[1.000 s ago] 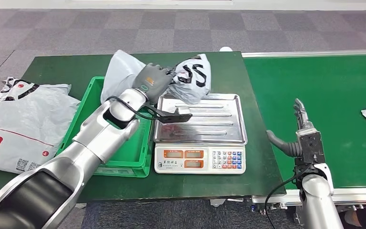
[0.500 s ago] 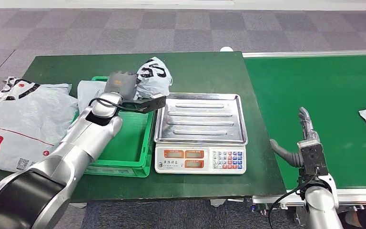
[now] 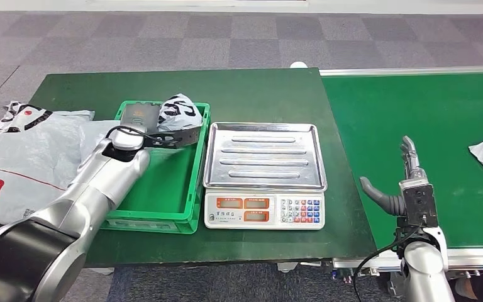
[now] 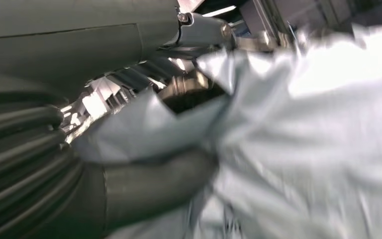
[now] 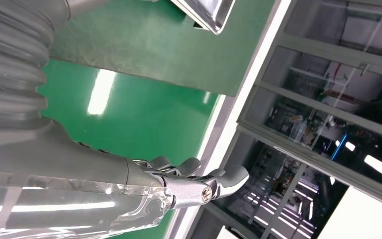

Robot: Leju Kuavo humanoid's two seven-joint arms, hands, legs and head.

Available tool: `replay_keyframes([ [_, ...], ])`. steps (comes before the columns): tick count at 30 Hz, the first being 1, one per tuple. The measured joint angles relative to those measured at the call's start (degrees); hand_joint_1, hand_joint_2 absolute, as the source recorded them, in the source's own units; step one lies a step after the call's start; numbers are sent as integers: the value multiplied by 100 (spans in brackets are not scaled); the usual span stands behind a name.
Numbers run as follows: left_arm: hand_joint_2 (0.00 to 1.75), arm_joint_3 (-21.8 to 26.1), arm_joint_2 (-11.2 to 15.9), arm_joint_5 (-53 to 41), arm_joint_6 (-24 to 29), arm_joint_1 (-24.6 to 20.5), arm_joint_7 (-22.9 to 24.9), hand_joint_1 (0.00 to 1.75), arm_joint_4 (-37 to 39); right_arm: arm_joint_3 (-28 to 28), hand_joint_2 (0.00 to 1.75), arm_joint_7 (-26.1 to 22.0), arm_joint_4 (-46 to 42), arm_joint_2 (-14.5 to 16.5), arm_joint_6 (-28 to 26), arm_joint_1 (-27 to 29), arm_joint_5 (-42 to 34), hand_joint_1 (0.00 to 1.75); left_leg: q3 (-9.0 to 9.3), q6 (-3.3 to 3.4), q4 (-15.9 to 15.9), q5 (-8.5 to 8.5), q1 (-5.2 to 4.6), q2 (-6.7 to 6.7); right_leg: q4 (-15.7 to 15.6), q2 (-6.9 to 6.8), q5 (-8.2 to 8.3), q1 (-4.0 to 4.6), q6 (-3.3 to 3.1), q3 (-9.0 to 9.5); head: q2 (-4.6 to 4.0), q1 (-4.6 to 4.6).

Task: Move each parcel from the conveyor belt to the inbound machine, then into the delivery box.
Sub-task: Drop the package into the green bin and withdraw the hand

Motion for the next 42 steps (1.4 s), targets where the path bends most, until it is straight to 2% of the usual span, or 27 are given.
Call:
replay_keyframes([
  [7, 175, 109, -127, 72, 620, -50, -72, 0, -63, 39, 175, 47, 11, 3, -133, -82, 14, 0, 0, -1, 0, -1, 0, -1, 0, 0, -1, 0, -1, 0, 0, 0],
  [10, 175, 206, -178, 255, 714, -61, -288, 0, -109, 60, 175, 83, 21, 5, -171, -113, 38, 0, 0, -1, 0, -1, 0, -2, 0, 0, -1, 0, -1, 0, 0, 0],
  [14, 175, 520, -294, 977, 834, -53, -974, 0, -223, 79, 175, 138, 32, 22, -194, -157, 121, 0, -2, 0, 0, -1, 0, -3, 0, -5, -1, 0, -1, 0, 0, 0],
  [17, 175, 867, -400, 1788, 805, -16, -1681, 0, -390, 86, 175, 161, 57, 51, -196, -211, 188, 0, -2, -1, 0, -1, 0, -2, 0, -3, -1, 0, -1, 0, 0, 0],
  [20, 175, 1241, -495, 2779, 316, 91, -2400, 0, -605, 121, 175, 190, 149, 63, -186, -292, 227, 0, -2, -1, 0, -1, -1, -2, 0, -2, -1, 0, -1, 0, 0, 0],
  [23, 175, 1479, -557, 3384, -53, 200, -2785, 0, -772, 179, 175, 196, 275, 63, -172, -389, 239, 0, -2, -1, 0, -1, 0, -2, 0, -3, -1, 0, -1, 0, 0, 0],
  [30, 175, 1730, -589, 3579, -184, 325, -2914, 0, -998, 235, 175, 188, 497, 63, -167, -544, 243, 0, -2, -1, -1, 0, 1, -4, 0, -6, -1, 1, -1, 0, 0, 0],
  [42, 175, 1796, -591, 3585, -189, 402, -2923, 0, -1111, 274, 175, 188, 595, 63, -160, -611, 243, 0, -3, -1, 0, -1, 1, -4, 0, -5, -1, 1, -1, -1, 0, 0],
])
